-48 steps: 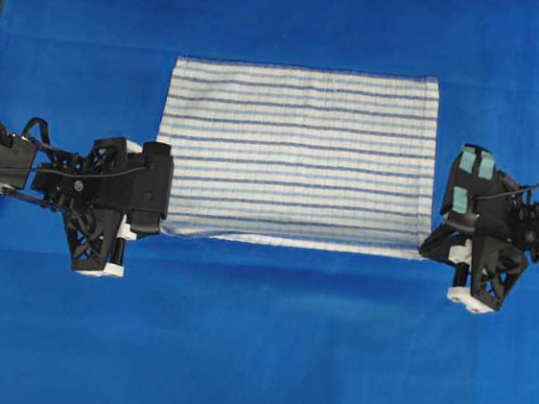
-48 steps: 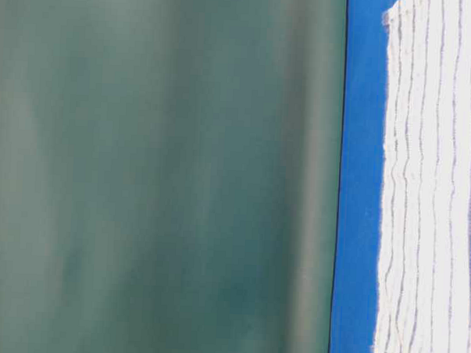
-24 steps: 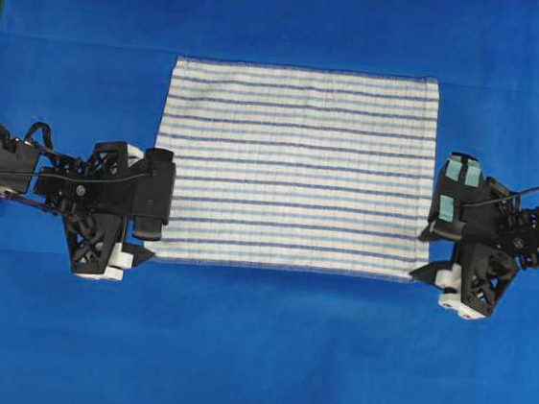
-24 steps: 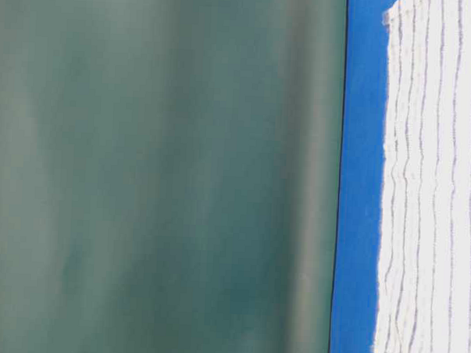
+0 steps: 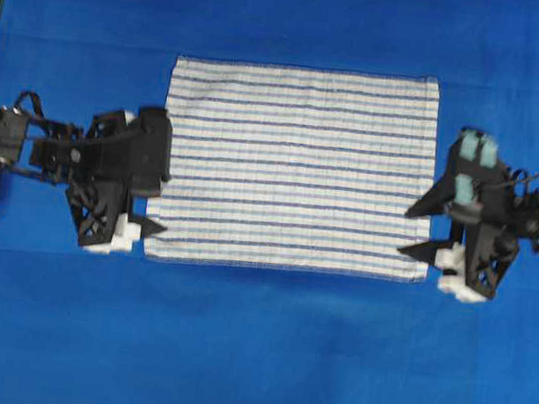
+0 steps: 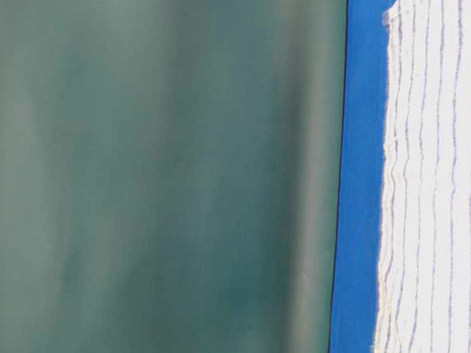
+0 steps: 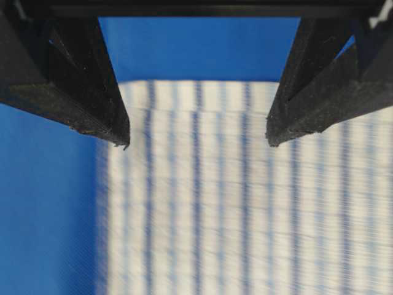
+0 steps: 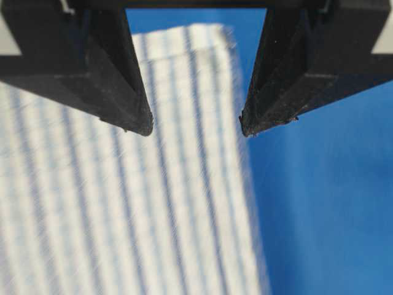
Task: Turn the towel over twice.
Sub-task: 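Open both grippers to release the towel edge and back off, then move both grippers to the far towel corners and pinch them, then lift the held far edge up and away from the table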
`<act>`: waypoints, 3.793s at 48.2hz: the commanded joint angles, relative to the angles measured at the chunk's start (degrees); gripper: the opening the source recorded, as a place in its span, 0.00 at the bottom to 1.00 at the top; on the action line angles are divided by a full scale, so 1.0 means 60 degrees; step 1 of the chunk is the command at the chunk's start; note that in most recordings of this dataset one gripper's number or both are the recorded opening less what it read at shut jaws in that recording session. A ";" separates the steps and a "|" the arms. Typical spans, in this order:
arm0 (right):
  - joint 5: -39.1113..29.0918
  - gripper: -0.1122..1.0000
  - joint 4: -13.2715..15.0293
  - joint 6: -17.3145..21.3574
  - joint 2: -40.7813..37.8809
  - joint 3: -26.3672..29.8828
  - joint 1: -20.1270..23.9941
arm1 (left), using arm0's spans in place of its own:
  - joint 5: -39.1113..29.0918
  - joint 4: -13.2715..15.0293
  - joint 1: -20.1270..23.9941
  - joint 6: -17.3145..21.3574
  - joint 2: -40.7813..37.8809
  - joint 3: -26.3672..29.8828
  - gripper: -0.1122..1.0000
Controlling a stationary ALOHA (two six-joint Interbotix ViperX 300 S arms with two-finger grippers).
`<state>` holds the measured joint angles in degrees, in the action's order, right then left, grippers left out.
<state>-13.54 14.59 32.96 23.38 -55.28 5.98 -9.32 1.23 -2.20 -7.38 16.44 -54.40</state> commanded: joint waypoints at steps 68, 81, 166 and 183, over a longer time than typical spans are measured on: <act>0.0820 0.67 0.2168 -0.0044 -0.0396 -0.0220 -0.5698 | 0.3193 -0.0015 0.4336 0.2505 0.0044 -0.0659 0.88; 0.2051 0.67 0.2373 -0.0059 -0.1978 -0.0146 -0.6738 | 0.4263 0.0000 0.5273 0.2520 -0.1509 -0.0645 0.88; 0.0454 0.17 0.2490 -0.0308 -0.1494 0.1084 -0.7192 | 0.3164 0.0000 0.6416 0.3047 -0.0557 0.0527 0.14; -0.1436 0.17 0.3647 -0.0352 -0.0015 0.2402 -0.7192 | 0.2871 0.0000 0.6475 0.3384 0.0337 0.1318 0.14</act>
<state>-20.57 35.24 30.85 20.83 -43.68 -36.91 8.09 1.23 36.30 12.83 16.44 -48.78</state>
